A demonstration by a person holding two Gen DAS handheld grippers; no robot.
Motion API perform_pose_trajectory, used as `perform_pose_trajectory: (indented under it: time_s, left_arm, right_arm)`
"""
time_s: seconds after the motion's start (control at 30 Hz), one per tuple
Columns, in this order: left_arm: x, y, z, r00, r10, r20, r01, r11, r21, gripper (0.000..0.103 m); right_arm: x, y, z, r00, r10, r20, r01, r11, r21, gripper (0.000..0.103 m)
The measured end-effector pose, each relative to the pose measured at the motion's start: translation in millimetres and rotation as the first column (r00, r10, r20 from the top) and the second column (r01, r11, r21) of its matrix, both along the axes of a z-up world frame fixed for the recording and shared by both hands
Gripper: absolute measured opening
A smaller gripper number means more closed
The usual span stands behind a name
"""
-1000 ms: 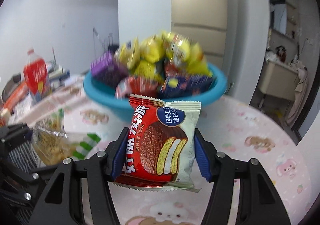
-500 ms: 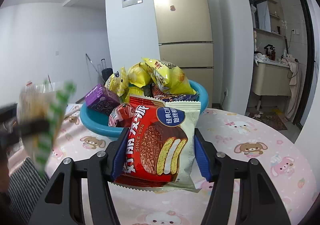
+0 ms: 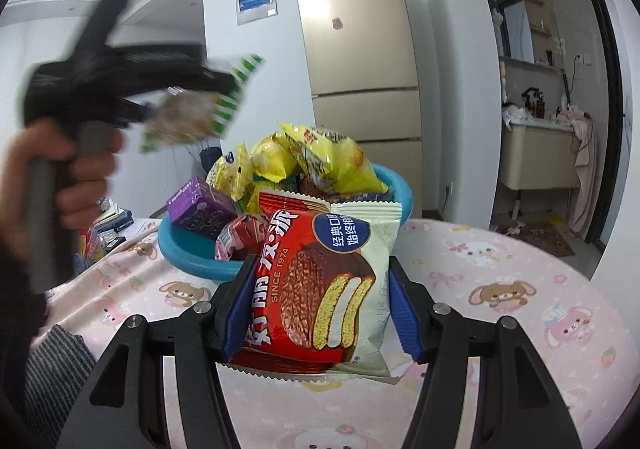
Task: Organize snacks
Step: 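Lift both packets over the basin and open both tools to drop them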
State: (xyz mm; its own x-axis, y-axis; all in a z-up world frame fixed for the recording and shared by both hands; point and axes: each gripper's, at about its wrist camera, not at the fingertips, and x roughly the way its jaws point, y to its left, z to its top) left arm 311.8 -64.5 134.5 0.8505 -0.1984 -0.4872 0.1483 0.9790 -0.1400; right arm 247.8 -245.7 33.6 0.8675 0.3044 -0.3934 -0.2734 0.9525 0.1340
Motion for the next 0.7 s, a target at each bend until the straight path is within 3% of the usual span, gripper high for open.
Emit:
perform_pose_trajectory:
  time_s: [0.27, 0.4, 0.47, 0.6, 0.7]
  left_arm:
    - [42, 21, -57, 0.995, -0.010, -0.103, 0.005, 0.999, -0.042, 0.080]
    - [48, 17, -61, 0.995, -0.055, -0.089, 0.050, 0.997, -0.058, 0.080]
    - [51, 13, -64, 0.991, -0.102, -0.086, 0.095, 0.992, -0.082, 0.080]
    - [47, 7, -63, 0.993, -0.099, -0.067, 0.093, 0.992, -0.082, 0.080]
    - [39, 20, -54, 0.994, -0.107, -0.037, 0.101, 0.984, -0.145, 0.094]
  right_arm:
    - [3, -8, 14, 1.000, 0.019, 0.003, -0.019, 0.998, 0.058, 0.059]
    - [27, -5, 42, 0.999, -0.021, 0.027, 0.020, 0.999, 0.044, 0.059]
    - [43, -4, 60, 0.999, -0.025, 0.021, 0.023, 0.996, 0.084, 0.059]
    - [58, 1, 97, 0.995, -0.040, 0.094, 0.024, 0.988, 0.156, 0.059]
    - [65, 9, 113, 0.991, -0.028, 0.133, 0.001, 0.980, 0.200, 0.059]
